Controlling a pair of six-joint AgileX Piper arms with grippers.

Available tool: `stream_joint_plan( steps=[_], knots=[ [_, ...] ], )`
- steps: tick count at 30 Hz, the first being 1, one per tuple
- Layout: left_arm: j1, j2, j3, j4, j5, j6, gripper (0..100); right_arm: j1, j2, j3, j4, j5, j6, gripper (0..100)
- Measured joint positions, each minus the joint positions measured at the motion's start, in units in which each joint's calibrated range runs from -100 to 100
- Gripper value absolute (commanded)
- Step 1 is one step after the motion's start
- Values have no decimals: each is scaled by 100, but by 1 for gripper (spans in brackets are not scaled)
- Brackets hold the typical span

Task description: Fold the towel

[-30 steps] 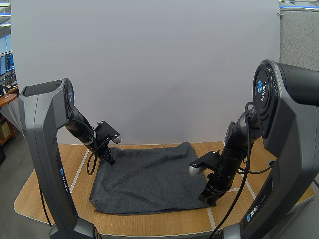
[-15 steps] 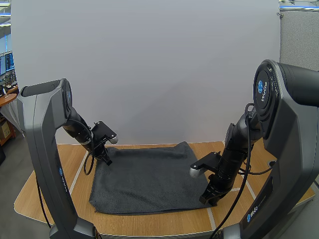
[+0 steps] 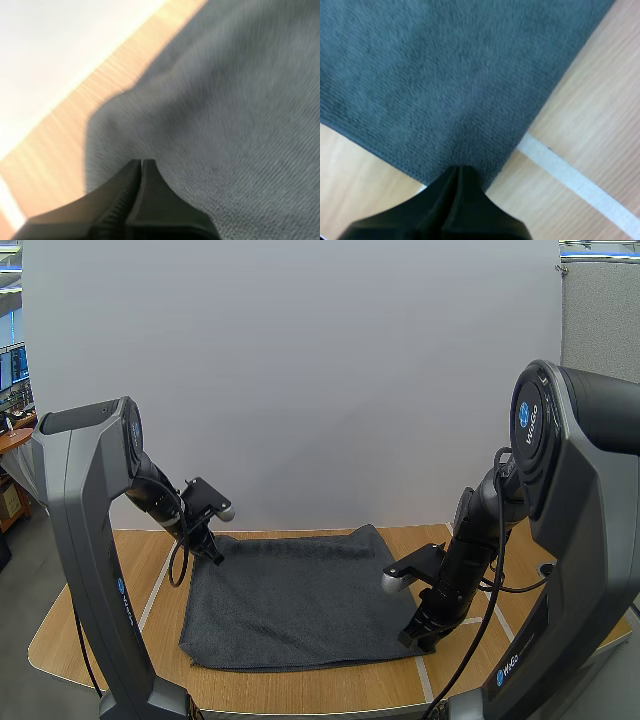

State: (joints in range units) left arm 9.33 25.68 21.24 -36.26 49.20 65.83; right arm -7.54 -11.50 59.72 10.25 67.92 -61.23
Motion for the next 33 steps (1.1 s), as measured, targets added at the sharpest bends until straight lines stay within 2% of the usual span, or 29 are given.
stream_joint_plan(
  steps=[4, 6, 13, 16, 17, 18, 19, 23, 25, 26, 28, 31, 33],
  knots=[
    [15, -328, -142, -244, 225, -9, 33, -3, -92, 26, 250, -33, -116, 0],
    [15, -642, -145, -277, 534, -9, 42, -3, -571, 26, 552, -64, -245, 0],
    [15, -1541, -145, -313, 1872, -279, 66, -3, -1806, -485, 937, 182, -319, 2],
    [56, -1903, -145, -324, 2687, -407, 72, -3, -1957, -697, 983, -138, -248, 44],
    [141, -2187, -145, -321, 3009, -478, 73, -3, -1974, -736, 994, -201, -223, 57],
    [185, -2308, -145, -321, 3202, -533, 73, -3, -1974, -773, 1008, -272, -198, 67],
    [209, -2355, -145, -321, 3301, -547, 73, -3, -1974, -802, 1019, -338, -165, 73],
    [339, -2538, -145, -326, 3594, -582, 73, -3, -1974, -911, 1150, -469, -106, 73],
    [504, -2706, -145, -326, 3794, -600, 73, -3, -1944, -990, 1297, -703, -103, 73],
    [655, -2817, -145, -314, 3969, -612, 73, -3, -1870, -1013, 1383, -834, -94, 73],
    [828, -2840, -145, -257, 4204, -612, 73, -3, -1567, -1070, 1531, -975, -94, 73],
    [899, -2840, -145, -236, 4255, -612, 73, -3, -1124, -1155, 1680, -1038, -75, 73],
    [949, -2840, -145, -222, 4297, -612, 74, -10, -484, -1413, 1909, -1063, -54, 73]
  ],
)
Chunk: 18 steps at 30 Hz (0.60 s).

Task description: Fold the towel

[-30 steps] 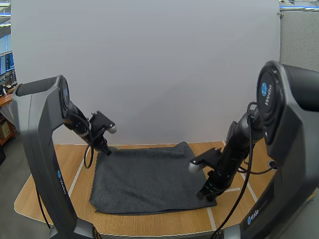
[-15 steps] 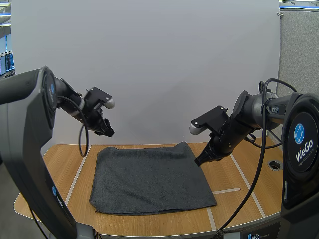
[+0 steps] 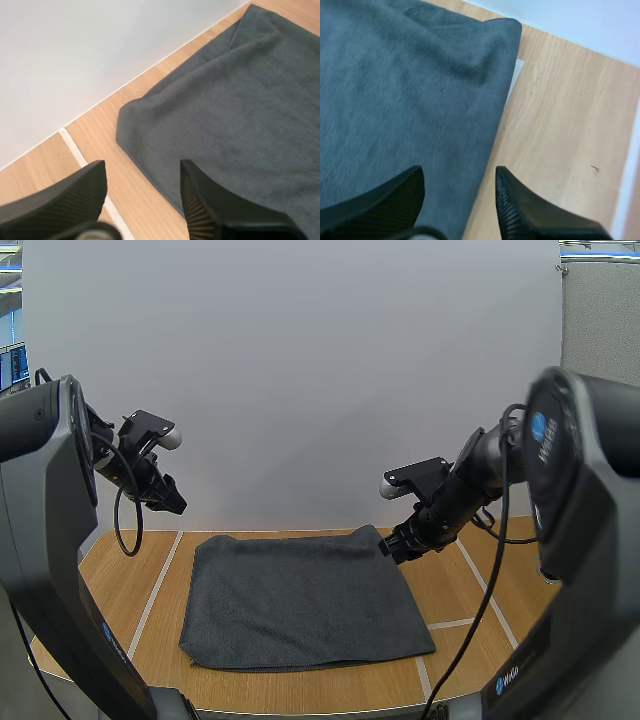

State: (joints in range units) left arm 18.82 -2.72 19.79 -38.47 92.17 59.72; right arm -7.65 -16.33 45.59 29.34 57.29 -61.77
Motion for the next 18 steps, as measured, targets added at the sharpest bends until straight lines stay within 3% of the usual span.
stream_joint_plan(
  steps=[5, 12, 18],
  knots=[
    [68, 12, 0, 21, 247, 19, 83, -88, 430, -324, 287, 202, 13, 73],
    [68, 12, 0, 198, 414, 70, 83, -623, 1605, -971, 915, 1012, -233, 73],
    [68, 12, 0, 212, 414, 93, 83, -712, 2084, -1003, 1197, 1470, -551, 73]
  ],
)
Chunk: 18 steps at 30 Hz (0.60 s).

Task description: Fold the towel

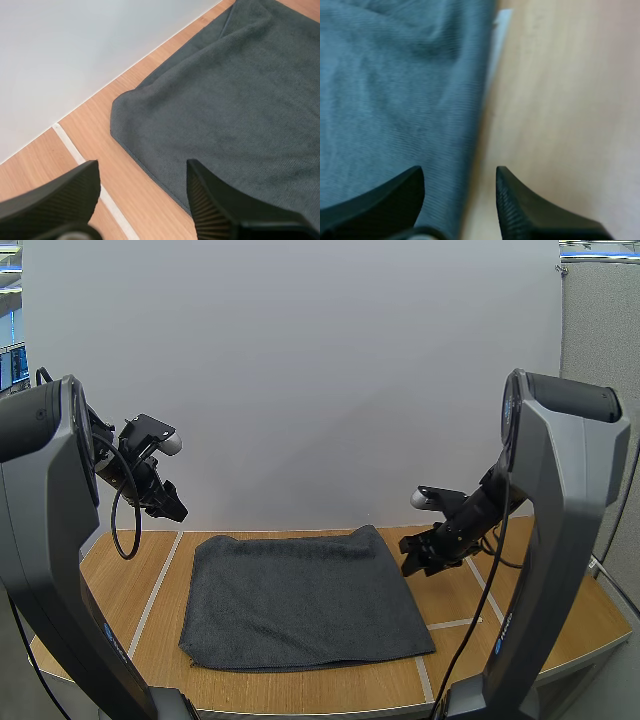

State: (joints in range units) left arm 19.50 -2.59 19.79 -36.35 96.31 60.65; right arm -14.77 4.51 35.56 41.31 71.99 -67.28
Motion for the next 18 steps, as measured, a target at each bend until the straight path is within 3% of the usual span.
stream_joint_plan(
  steps=[3, 12, 18],
  knots=[
    [0, 0, 0, 40, 0, 0, 83, -7, 379, -11, 435, 287, -371, 73],
    [0, 0, 0, 74, 0, -11, 83, -7, 693, -11, 527, 382, -590, 73],
    [0, 0, 0, 214, 0, -103, 83, -7, 889, -68, 970, 568, -883, 71]
  ],
)
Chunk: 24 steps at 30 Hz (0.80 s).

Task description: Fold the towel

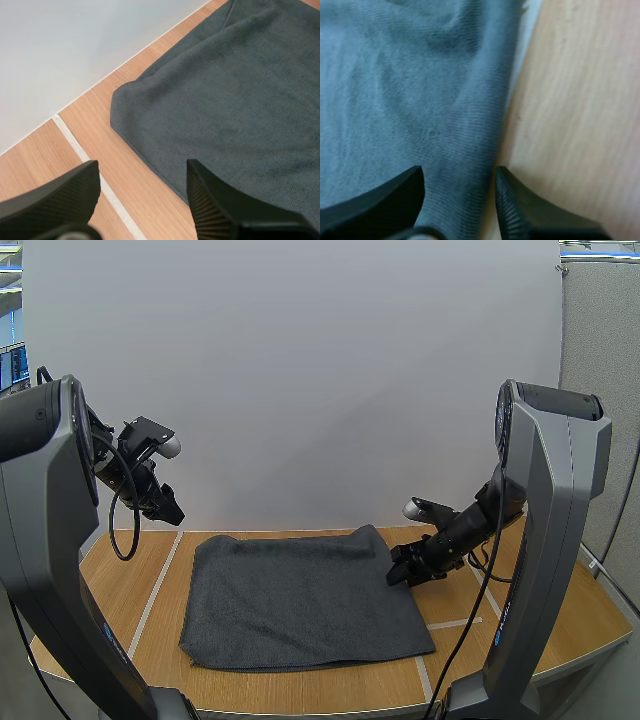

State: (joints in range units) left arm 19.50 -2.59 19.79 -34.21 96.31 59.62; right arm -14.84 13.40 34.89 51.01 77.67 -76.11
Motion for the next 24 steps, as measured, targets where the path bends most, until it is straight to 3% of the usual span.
stream_joint_plan(
  steps=[4, 9, 24],
  knots=[
    [0, 0, 0, 23, 0, 0, 83, 59, 25, 0, 35, 150, -40, 52],
    [0, 0, 0, 60, 0, -7, 83, 129, 25, 0, 50, 232, -72, 0],
    [0, 0, 0, 83, -118, -107, 83, 129, -429, -15, 64, 838, -81, 0]
  ],
)
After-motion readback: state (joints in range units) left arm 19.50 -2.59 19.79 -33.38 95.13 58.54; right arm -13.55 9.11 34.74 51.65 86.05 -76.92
